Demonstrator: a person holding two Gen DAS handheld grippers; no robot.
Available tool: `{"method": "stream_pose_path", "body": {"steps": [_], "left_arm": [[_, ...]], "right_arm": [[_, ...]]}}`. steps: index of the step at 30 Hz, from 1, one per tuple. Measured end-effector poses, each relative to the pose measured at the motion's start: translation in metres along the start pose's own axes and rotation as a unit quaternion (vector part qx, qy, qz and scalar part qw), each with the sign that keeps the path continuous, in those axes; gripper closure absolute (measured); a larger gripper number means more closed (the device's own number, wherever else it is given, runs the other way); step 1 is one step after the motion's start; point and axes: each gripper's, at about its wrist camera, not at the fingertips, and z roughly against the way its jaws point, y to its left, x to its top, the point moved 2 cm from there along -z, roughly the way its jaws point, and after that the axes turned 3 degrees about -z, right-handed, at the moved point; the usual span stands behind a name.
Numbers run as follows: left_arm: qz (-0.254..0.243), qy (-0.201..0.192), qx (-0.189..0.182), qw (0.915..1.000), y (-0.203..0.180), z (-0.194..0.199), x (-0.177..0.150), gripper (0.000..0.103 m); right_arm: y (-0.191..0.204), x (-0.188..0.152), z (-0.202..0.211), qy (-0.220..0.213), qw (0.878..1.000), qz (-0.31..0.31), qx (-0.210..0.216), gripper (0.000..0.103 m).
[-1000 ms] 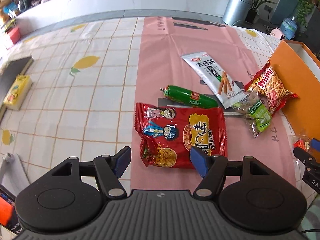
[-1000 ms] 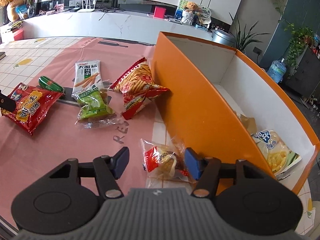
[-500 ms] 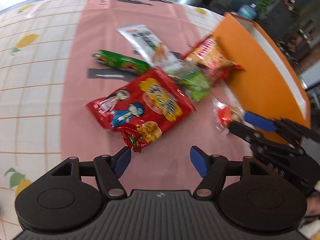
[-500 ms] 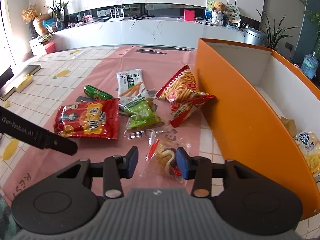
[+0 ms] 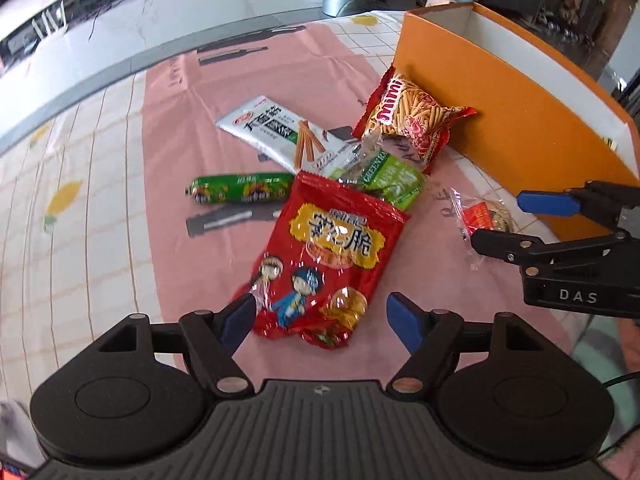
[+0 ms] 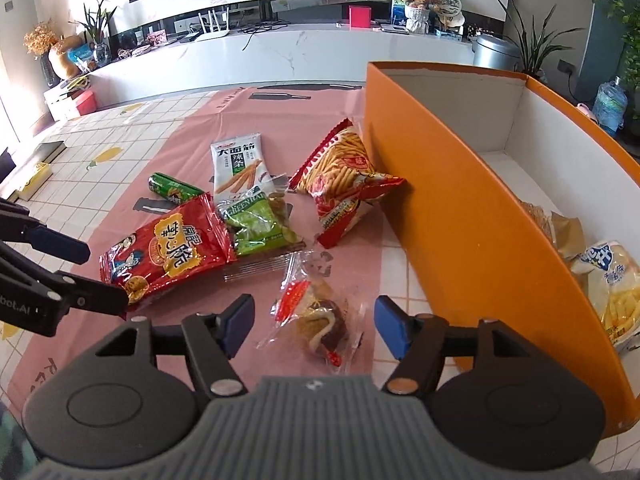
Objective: Organize snacks
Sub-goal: 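Grasp the red spicy-strip bag with left gripper while right grasps the small wrapped snack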
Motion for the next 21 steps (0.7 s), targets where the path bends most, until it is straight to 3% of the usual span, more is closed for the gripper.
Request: {"method": "stream_pose_path", "body": {"steps": [7, 14, 18, 21], "left_arm": [[-0.068, 0.014, 0.018, 0.9974, -0.008, -0.026, 0.017, 0.016], [-0.060, 0.009, -0.016, 0.9981, 0.001, -0.038, 0.024, 0.008], [-0.060, 0.003, -0.024, 0.9979, 0.001, -0.041, 0.024, 0.006], [-0.071, 0.006, -0.023, 0.9972, -0.002, -0.046, 0.023, 0.001]], "right_arm": [[-0.009, 0.000, -0.012, 0.018, 0.999, -0.034, 0.009, 0.032], [-0.012, -0.003, -0.022, 0.033, 0.998, -0.051, 0.022, 0.034], [-0.012, -0.006, -0.027, 0.041, 0.997, -0.054, 0.028, 0.045], [-0.010, -0.006, -0.026, 0.038, 0.998, -0.046, 0.026, 0.047]]}}
